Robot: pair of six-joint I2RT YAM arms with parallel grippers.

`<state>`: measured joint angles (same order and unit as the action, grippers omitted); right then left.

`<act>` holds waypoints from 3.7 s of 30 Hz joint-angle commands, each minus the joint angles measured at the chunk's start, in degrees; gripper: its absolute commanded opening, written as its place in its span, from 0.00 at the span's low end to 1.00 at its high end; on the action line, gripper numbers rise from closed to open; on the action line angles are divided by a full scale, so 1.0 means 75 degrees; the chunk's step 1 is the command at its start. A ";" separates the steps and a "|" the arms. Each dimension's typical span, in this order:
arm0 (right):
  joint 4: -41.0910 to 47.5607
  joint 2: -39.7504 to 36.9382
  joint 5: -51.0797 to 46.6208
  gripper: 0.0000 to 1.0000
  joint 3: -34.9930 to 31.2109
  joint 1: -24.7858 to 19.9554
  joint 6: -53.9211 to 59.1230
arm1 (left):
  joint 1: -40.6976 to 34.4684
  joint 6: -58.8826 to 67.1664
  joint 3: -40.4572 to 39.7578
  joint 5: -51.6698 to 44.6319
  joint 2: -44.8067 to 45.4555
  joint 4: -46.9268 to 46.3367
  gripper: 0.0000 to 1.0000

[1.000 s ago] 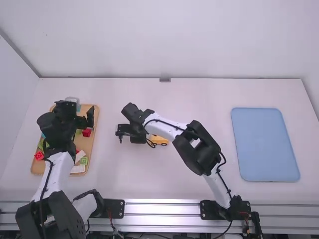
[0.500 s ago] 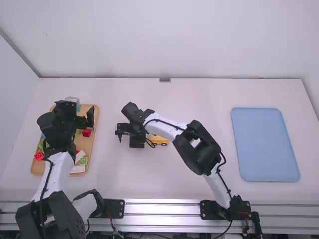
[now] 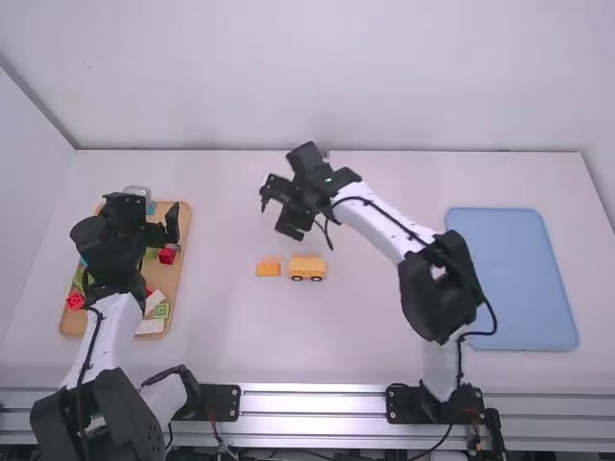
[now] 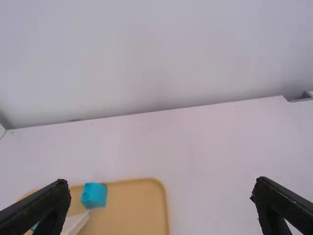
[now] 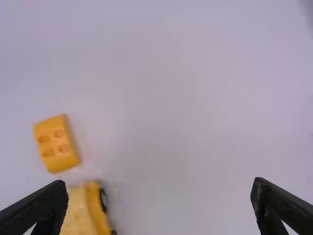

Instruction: Assemble lego blocks to make yellow taxi

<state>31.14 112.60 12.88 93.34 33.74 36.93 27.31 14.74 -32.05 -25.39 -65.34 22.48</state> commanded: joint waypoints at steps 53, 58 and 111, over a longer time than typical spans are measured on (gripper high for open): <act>-0.6187 -0.2428 0.4511 0.98 -0.6254 -0.3593 0.0254 | -0.2795 1.0005 -0.3048 -0.3678 -0.6353 -0.5992 0.99; -0.6207 -0.2428 0.4508 0.98 -0.6245 -0.3593 0.0251 | -0.2856 0.9955 -0.2710 -0.3870 -0.6577 -0.5298 0.97; -0.6744 -0.1145 0.5467 0.98 -0.6251 -0.3331 0.0402 | -0.3048 0.8606 -0.3080 -0.4068 -0.6306 -0.4884 0.22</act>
<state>-19.38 101.69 51.51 46.96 7.53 39.35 4.45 79.46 -53.19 -54.78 -113.99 -12.75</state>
